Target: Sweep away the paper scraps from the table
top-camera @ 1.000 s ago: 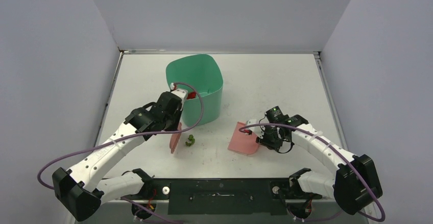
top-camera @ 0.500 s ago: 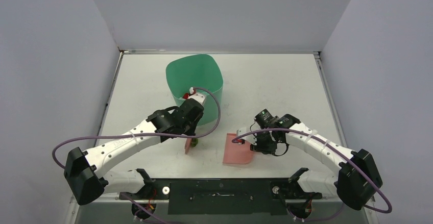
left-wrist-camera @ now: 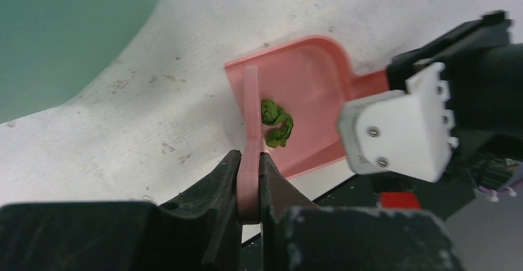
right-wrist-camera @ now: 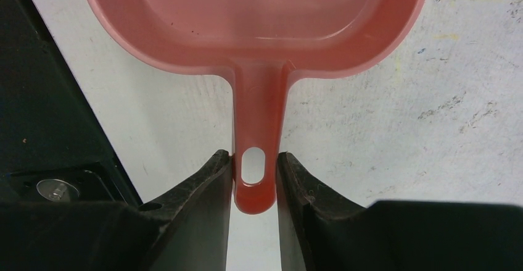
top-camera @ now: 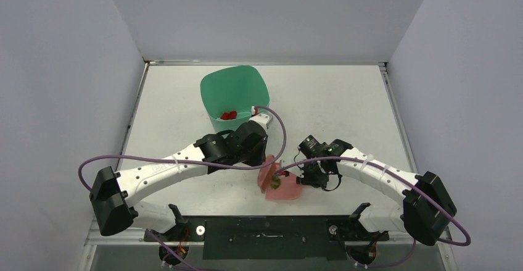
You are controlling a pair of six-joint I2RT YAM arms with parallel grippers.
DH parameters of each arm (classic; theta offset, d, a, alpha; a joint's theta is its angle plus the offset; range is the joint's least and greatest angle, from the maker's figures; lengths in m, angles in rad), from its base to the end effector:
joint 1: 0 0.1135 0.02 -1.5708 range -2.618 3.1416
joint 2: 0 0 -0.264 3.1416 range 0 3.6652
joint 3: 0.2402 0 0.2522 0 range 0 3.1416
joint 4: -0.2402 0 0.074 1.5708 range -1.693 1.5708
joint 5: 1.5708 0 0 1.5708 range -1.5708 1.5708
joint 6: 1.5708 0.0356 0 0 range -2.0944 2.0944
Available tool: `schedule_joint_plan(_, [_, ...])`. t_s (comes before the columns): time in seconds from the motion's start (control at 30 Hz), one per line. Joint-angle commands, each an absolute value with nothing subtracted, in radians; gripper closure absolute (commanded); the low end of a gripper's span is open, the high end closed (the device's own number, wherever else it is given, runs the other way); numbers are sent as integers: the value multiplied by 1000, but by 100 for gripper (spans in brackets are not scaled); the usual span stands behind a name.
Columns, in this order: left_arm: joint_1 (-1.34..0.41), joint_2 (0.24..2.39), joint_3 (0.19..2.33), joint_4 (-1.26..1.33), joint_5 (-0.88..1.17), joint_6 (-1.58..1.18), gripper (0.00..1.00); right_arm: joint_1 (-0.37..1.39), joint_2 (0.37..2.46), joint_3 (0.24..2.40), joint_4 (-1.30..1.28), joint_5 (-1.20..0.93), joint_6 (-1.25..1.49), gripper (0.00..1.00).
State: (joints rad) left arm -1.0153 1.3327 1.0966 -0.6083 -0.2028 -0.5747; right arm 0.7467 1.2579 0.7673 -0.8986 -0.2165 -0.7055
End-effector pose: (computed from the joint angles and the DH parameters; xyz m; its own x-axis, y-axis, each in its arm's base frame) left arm 0.1549 -0.2360 0.2897 -0.7449 0.1906 -0.6393 0.4250 0.8742 -0.2347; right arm 0.1436 0.1433 0.1952 -0.1010 -0.9563 -0.2745 -0.9948 0.0925 0.0437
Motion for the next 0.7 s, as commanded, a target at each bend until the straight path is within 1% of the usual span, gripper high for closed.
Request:
schedule_joint_plan(0.0, [-1038, 1299, 1221, -562, -194, -580, 100, 753, 1214, 776, -867, -203, -689, 91])
schedule_joint_plan(0.17, [-1038, 1204, 1252, -619, -269, -543, 100, 747, 1146, 739, -843, -199, -689, 92])
schedule_joint_plan(0.37, [-1038, 1071, 1288, -728, -339, -533, 100, 738, 1090, 756, -832, -251, -689, 94])
schedule_joint_plan(0.53, [-1038, 950, 1302, -819, -348, -531, 100, 737, 1052, 819, -867, -302, -717, 95])
schedule_joint_plan(0.67, [-1037, 916, 1363, -971, -352, -550, 100, 727, 1078, 907, -915, -335, -760, 95])
